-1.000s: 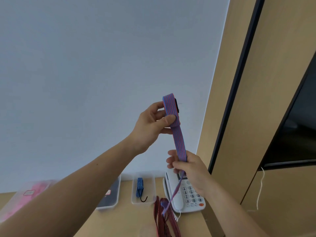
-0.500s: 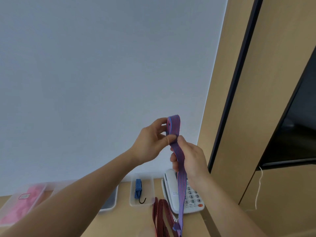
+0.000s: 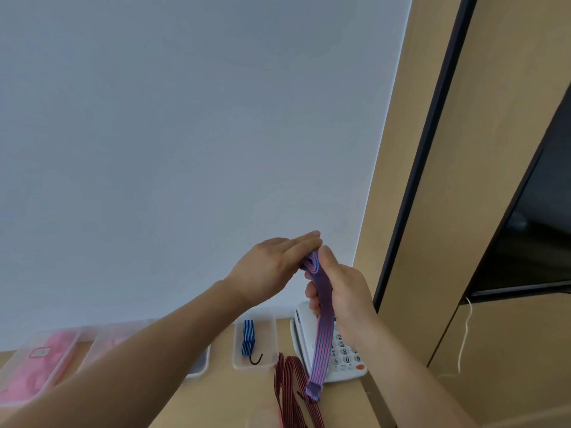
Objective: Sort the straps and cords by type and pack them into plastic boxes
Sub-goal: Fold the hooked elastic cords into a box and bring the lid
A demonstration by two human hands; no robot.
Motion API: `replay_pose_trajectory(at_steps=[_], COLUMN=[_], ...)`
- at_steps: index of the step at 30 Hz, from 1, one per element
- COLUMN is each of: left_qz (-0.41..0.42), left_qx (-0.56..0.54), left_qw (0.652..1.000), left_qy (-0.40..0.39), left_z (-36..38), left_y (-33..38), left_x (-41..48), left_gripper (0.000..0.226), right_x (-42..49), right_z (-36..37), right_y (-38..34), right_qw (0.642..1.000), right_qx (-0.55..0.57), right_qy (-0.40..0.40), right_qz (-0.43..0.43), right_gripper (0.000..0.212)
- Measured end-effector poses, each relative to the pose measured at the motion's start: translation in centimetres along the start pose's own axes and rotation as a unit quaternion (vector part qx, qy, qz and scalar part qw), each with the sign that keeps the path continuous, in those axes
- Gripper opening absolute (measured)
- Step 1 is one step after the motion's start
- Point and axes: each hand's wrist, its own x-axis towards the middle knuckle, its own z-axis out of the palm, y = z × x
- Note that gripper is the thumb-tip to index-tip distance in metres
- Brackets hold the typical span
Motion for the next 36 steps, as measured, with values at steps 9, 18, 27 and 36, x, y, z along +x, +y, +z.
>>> replay_pose_trajectory(at_steps=[9,18,27,36], left_qz=[-0.475,-0.441,-0.338,-0.065], left_qx=[-0.583,-0.549,-0.281,-0.040], left_qw=[0.646,0.707,0.897,0.997], left_qy=[-0.128,-0.063,-0.051,-0.001], left_z=[-1.5,-1.5,-0.7,-0.3], left_y=[1.3,1.6,0.8,1.3], left_x=[1.6,1.3,0.3,-0.5], left_gripper=[0.042,0.026,0.042,0.046], right_x=[0.0,0.1,-0.1,-0.4], right_z=[0.1,-0.1,-0.3,-0.1], right_y=[0.8,1.4,1.0,0.4], right_qw=[0.997,0.996,0.999,1.000], right_qx=[-0.009,-0.065,-0.037,-0.016], right_qy=[0.011,0.046,0.018,0.012], right_qz=[-0.080,-0.051,-0.017,-0.018], right_gripper=[0.048,0.047,0.053,0.076])
